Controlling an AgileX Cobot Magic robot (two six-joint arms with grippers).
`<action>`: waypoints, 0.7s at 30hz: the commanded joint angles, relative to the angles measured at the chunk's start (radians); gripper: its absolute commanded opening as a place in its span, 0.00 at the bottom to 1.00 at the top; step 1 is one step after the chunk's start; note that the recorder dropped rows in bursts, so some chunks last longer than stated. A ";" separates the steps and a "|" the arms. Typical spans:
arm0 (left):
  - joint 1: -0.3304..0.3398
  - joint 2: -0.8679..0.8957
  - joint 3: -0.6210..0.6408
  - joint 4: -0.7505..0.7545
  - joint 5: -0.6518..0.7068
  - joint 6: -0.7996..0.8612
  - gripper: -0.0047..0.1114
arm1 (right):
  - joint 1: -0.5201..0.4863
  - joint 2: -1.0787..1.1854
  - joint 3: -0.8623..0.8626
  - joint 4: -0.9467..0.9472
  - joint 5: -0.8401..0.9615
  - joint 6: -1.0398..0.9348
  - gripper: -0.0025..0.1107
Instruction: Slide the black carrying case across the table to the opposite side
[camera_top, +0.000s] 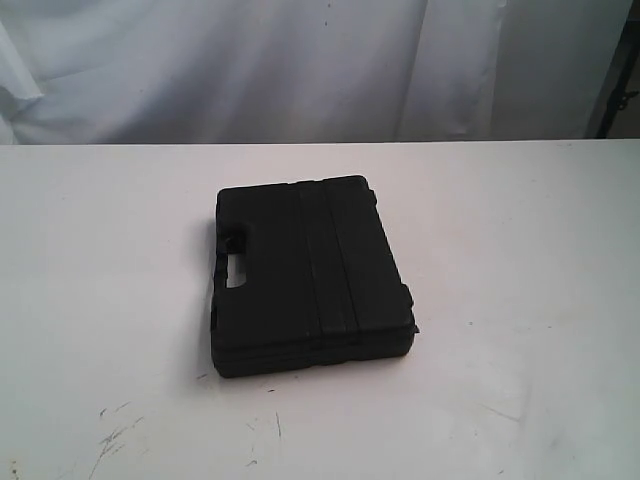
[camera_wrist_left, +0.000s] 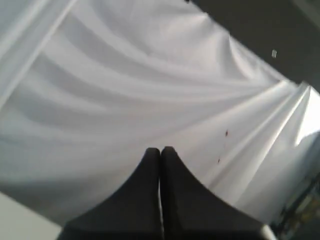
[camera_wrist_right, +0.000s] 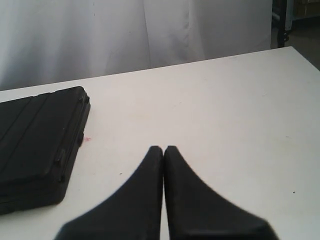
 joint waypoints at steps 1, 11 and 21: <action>-0.002 0.289 -0.269 0.068 0.387 0.117 0.04 | -0.010 -0.009 0.002 0.013 0.004 0.003 0.02; -0.010 0.908 -0.628 0.006 0.904 0.322 0.07 | -0.010 -0.009 0.002 0.054 0.004 0.008 0.02; -0.156 1.418 -0.693 -0.142 0.922 0.456 0.23 | -0.010 -0.009 0.002 0.058 0.004 0.008 0.02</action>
